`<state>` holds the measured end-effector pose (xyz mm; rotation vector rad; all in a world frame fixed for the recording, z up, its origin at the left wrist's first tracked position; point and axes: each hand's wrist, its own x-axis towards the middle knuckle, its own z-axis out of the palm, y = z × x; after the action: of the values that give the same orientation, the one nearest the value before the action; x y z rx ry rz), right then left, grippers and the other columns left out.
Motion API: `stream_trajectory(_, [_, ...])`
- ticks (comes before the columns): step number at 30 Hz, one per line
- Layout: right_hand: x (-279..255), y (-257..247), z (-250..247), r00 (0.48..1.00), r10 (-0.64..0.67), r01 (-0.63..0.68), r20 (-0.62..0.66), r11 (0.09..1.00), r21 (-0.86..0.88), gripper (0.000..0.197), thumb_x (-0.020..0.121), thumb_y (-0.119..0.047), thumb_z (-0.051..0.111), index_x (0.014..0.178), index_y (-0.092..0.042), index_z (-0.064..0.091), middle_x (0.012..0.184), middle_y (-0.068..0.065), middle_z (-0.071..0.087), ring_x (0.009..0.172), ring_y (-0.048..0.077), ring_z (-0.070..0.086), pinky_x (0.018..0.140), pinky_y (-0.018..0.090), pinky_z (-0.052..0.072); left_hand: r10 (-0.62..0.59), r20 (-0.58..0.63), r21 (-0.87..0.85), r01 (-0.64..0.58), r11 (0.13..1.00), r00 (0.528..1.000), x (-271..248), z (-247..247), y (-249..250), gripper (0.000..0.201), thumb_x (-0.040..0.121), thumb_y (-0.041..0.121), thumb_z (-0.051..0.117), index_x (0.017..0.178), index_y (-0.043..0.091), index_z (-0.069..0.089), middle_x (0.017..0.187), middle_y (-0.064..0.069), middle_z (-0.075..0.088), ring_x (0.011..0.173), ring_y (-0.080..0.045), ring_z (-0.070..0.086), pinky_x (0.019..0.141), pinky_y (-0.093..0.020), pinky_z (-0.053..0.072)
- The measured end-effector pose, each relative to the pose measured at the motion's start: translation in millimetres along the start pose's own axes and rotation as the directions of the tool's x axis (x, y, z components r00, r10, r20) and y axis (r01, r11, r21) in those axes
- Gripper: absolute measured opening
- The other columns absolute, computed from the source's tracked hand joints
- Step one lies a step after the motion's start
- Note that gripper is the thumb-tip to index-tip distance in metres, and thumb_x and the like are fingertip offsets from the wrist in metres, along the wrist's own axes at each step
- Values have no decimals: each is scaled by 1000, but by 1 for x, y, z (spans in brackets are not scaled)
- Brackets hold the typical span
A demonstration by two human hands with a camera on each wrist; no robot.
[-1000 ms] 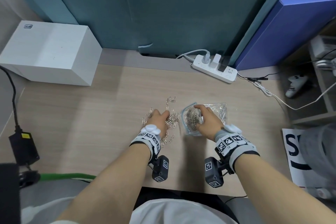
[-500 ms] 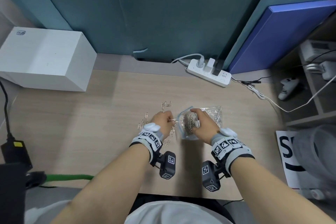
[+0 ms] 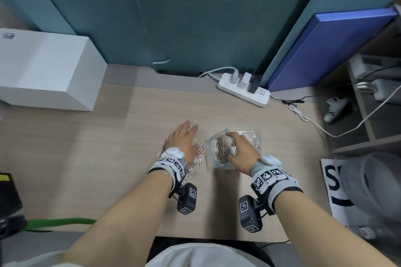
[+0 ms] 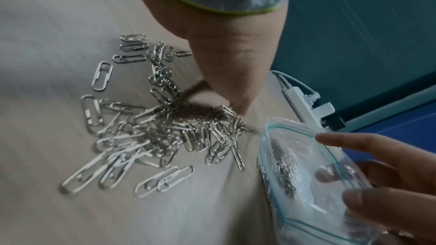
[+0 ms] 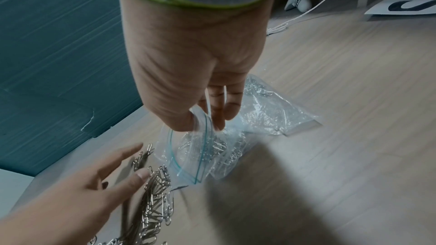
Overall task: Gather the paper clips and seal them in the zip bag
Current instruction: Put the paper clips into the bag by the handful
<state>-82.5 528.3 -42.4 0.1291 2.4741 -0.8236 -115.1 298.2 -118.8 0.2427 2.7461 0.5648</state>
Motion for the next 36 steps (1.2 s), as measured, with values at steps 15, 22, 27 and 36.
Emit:
stream_trajectory(15, [6,15,-4,998,37,-38,-49,999,-7,68,85,-7,61,142,-37,38,131,3,51,110,25,58,90,34,46,316,163,163,-342,926,935,-28,39,-4,66,105,41,28,162,32,-4,169,6,-13,156,-17,-12,128,-43,4])
stream_trajectory(22, [7,14,-5,997,43,-44,-64,999,-17,71,85,-8,63,146,-31,37,135,7,51,115,27,58,94,37,50,385,171,263,-419,869,907,-30,40,10,79,99,65,26,163,21,7,171,1,-6,157,-17,-9,127,-44,5])
stream_trajectory(27, [6,17,0,997,34,-34,-73,999,-1,72,84,-8,62,146,-31,36,128,4,53,107,21,57,91,34,47,440,148,336,-463,820,886,-23,48,4,70,105,56,25,161,15,15,170,-3,6,158,-22,0,127,-46,10])
stream_trajectory(36, [5,21,6,998,36,-36,-55,999,1,71,84,-8,61,147,-29,36,127,2,53,97,17,53,84,32,44,245,-82,290,-212,933,966,-7,27,-20,66,107,46,33,163,21,10,171,0,7,158,-20,4,127,-46,12])
